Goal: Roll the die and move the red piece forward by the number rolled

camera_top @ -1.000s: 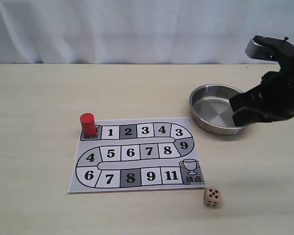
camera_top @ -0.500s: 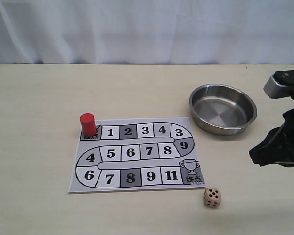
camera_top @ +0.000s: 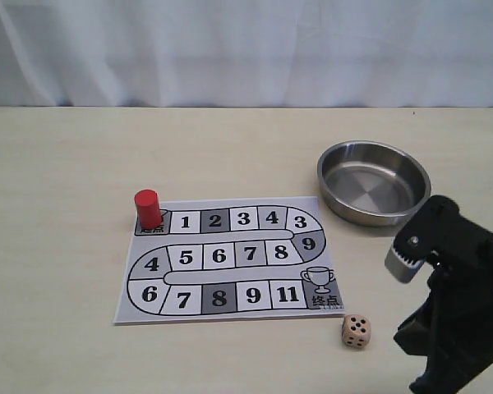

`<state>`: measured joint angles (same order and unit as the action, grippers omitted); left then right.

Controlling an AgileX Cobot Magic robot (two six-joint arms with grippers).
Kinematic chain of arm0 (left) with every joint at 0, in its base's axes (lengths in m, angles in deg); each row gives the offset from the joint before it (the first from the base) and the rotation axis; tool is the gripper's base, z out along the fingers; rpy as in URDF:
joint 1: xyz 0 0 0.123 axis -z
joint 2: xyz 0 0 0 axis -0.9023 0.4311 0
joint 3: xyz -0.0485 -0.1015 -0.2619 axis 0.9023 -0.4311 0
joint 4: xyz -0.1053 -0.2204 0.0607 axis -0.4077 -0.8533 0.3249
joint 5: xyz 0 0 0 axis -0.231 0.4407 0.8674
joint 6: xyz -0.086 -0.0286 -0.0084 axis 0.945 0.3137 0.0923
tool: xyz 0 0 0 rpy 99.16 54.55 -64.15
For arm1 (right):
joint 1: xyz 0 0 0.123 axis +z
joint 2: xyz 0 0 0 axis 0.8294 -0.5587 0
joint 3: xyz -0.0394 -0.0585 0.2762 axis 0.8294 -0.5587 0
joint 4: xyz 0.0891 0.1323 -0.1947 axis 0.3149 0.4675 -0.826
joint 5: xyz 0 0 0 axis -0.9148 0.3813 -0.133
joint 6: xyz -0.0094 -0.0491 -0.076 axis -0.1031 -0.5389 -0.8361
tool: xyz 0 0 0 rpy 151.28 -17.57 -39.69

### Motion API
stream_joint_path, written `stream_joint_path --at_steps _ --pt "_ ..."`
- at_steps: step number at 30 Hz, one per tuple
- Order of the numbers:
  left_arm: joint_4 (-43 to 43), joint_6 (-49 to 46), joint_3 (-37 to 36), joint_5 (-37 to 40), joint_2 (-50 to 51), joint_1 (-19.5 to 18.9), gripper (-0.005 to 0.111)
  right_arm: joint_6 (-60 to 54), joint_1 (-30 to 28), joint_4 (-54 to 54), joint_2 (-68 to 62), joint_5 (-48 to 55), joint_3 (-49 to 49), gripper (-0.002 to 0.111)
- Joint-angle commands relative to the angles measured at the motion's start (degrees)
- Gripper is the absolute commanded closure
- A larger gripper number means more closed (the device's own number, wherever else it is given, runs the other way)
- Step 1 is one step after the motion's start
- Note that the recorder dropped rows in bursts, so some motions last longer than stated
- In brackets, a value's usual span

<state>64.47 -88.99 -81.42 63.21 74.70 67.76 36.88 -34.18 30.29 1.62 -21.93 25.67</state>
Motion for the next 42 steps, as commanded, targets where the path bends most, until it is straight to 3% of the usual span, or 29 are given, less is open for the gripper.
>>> stream_joint_path --at_steps 1,9,23,42 --pt "-0.2 -0.2 -0.1 -0.5 -0.2 0.0 0.107 -1.1 3.4 -1.5 -1.7 -3.3 -2.6 0.104" --pt "-0.2 -0.2 -0.1 -0.5 -0.2 0.0 0.107 -1.4 4.3 -1.5 -7.3 -11.4 -5.5 0.104" --pt "-0.2 -0.2 -0.1 -0.5 -0.2 0.0 0.107 14.2 4.3 -10.2 -21.7 -19.4 -5.5 0.104" --pt "-0.2 -0.2 -0.1 -0.5 -0.2 0.0 0.107 15.4 4.3 -10.3 -24.3 -24.7 -4.9 0.104"
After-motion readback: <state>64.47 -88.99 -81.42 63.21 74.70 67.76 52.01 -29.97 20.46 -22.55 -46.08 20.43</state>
